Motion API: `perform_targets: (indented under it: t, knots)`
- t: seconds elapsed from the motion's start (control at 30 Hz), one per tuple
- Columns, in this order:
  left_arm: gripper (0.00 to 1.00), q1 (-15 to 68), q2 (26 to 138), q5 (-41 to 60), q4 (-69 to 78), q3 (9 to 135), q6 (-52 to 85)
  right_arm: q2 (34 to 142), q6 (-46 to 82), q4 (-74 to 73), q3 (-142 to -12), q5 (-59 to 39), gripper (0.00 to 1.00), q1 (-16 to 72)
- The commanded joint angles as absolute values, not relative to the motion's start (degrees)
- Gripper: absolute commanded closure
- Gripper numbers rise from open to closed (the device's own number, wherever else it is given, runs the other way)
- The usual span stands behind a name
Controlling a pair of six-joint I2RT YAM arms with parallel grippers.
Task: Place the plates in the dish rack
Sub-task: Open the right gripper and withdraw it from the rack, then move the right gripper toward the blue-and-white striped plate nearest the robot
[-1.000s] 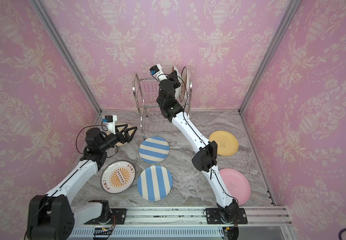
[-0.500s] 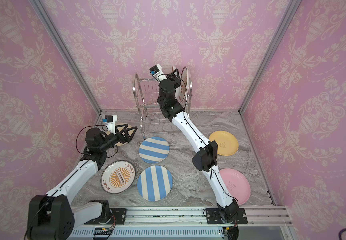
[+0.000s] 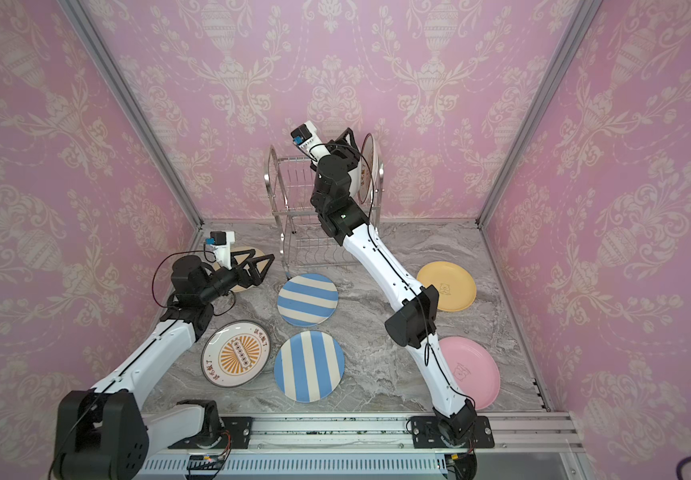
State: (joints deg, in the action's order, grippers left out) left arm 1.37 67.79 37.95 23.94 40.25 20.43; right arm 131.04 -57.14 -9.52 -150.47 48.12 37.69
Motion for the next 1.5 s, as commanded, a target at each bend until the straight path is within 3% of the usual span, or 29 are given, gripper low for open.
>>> perform_targets:
  t: [0.0, 0.3, 0.6, 0.83, 1.07, 1.27, 1.47]
  knots:
    - [0.01, 1.7, 66.4, 36.4, 21.9, 41.5, 18.8, 123.3, -56.6, -10.9, -148.4, 47.1, 0.35, 38.8]
    - [0.01, 1.7, 65.7, 34.8, 17.9, 45.0, 18.8, 103.5, -39.2, 9.3, -133.4, 48.0, 0.29, 38.3]
    - [0.01, 1.7, 64.6, 32.1, 10.8, 48.3, 18.0, 70.5, -10.7, 21.5, -94.9, 43.7, 0.29, 34.2]
    - [0.01, 1.7, 64.2, 28.7, 7.2, 49.8, 19.3, 53.8, 7.2, 35.3, -74.0, 30.4, 0.28, 26.2]
    - [0.01, 1.6, 64.1, 27.7, 7.6, 49.5, 22.5, 52.4, 14.5, 39.0, -56.7, 7.0, 0.27, 23.8]
    - [0.01, 1.4, 64.4, 27.9, 7.1, 48.9, 23.2, 49.4, 22.1, 29.3, -44.2, -4.3, 0.25, 22.0]
    - [0.01, 1.4, 65.2, 28.8, 8.3, 48.0, 23.8, 56.1, 26.4, 22.7, -37.4, -19.5, 0.23, 21.6]
